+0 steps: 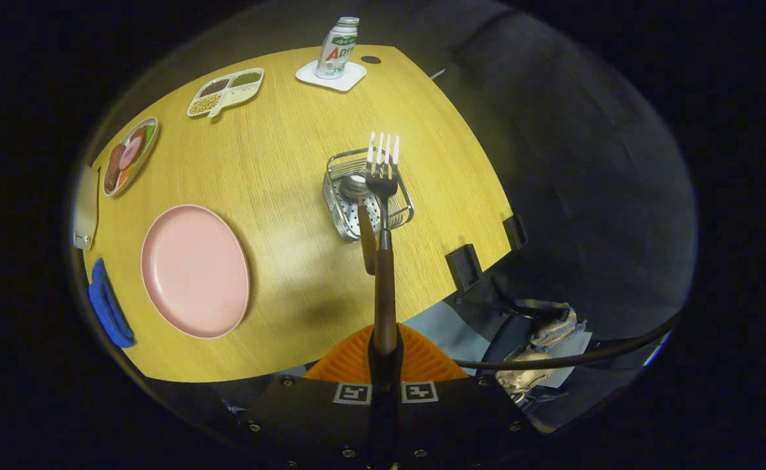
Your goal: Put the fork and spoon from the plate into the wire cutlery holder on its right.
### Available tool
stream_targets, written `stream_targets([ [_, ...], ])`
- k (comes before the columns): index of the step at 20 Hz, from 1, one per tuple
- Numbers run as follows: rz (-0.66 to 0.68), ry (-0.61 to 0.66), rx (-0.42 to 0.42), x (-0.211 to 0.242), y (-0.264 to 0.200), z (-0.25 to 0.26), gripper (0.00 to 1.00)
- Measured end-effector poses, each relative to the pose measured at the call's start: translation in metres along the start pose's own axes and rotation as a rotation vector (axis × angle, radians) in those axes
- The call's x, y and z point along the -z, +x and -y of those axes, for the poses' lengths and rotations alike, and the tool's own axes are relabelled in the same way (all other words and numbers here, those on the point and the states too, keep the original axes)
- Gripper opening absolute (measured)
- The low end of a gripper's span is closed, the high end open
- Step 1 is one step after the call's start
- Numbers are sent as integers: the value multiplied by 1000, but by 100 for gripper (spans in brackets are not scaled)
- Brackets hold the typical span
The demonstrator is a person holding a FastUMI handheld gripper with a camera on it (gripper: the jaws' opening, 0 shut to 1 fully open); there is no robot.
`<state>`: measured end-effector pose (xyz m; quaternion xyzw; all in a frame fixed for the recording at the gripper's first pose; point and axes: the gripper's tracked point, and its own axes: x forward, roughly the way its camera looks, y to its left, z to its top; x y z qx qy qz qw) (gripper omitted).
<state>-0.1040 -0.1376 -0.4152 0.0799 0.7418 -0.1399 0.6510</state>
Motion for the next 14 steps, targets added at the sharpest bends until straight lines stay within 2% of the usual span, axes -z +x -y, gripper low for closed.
stream_targets([
  [7,-105,-105,5,-1,24,9,2],
  [14,-143,-160,1,-7,31,7,2],
])
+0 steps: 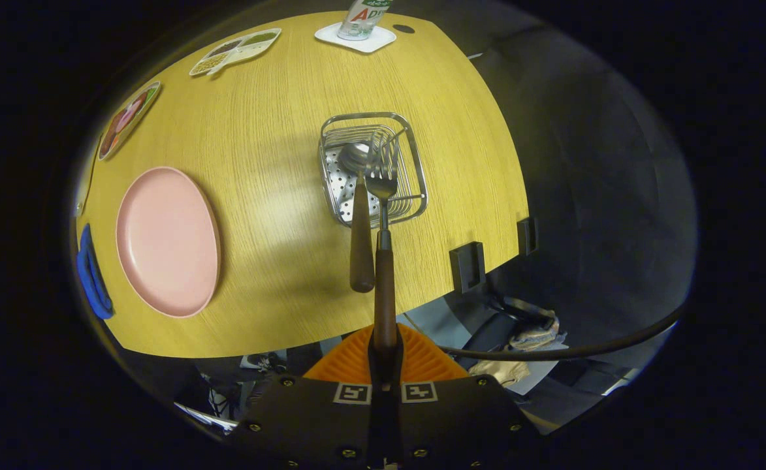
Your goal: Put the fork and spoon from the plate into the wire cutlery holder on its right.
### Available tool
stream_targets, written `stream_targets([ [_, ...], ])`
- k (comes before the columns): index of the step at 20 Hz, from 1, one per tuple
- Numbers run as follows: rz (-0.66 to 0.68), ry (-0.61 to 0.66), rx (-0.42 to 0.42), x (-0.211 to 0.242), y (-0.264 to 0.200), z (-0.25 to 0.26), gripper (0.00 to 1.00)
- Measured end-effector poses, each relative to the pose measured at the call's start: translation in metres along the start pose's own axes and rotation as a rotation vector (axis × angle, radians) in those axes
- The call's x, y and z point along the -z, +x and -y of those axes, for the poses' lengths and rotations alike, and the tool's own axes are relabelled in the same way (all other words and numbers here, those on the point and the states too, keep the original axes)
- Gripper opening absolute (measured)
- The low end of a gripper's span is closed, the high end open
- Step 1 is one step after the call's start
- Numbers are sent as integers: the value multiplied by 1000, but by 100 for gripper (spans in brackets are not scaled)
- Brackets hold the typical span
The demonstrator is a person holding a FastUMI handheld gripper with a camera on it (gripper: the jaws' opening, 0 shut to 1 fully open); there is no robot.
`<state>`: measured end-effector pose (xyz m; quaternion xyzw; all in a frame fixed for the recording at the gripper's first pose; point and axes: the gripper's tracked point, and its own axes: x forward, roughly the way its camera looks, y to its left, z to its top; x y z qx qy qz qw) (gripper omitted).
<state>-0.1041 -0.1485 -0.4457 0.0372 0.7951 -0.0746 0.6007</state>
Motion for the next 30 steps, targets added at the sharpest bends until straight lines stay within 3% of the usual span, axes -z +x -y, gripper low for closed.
stream_targets([
  [2,17,9,-9,-5,4,0,3],
  [4,31,-9,0,-9,-4,1,12],
  [8,69,6,-17,-17,-15,-4,14],
  [9,75,12,-7,-14,-16,-1,33],
  [11,90,19,-14,-13,-23,-4,57],
  [15,138,28,-16,-10,-34,-10,73],
  [21,240,27,12,-6,-57,-19,73],
  [27,556,50,-40,-27,-105,-44,73],
  [30,818,73,-81,-49,-145,-52,73],
])
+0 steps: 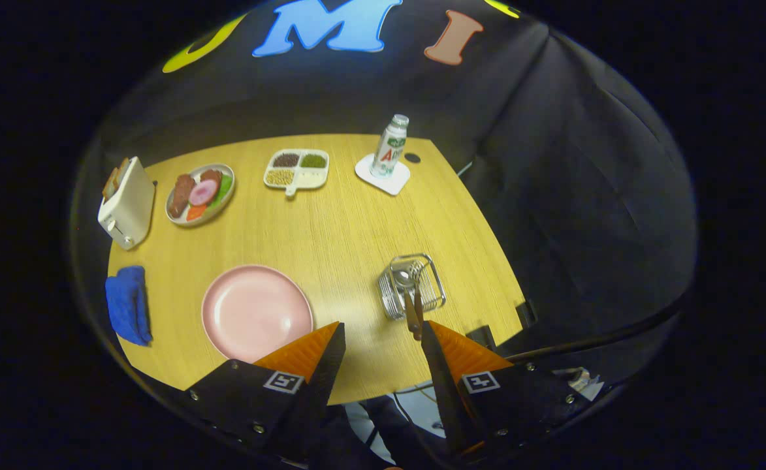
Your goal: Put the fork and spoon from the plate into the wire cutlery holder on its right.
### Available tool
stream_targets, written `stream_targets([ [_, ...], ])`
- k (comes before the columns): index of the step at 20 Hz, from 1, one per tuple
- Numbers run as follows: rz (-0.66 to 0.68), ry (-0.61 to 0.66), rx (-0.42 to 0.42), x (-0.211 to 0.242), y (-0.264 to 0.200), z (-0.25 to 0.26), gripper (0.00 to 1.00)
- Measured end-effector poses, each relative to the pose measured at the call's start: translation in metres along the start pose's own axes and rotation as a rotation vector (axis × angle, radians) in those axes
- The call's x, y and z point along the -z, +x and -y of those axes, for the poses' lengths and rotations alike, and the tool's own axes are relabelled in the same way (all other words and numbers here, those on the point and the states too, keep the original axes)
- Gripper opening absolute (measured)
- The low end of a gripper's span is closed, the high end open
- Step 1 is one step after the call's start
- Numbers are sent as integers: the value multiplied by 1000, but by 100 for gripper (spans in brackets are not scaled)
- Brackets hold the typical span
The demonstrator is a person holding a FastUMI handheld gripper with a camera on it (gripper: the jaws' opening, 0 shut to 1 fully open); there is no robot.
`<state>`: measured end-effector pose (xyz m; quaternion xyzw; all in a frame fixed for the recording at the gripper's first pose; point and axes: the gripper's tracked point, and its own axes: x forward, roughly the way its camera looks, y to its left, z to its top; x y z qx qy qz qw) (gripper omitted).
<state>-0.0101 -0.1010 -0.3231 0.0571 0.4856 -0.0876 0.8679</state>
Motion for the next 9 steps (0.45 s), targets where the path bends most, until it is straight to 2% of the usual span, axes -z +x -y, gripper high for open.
stream_targets([
  [4,341,42,-44,-61,-37,-14,73],
  [9,595,62,-123,-103,-93,-36,73],
])
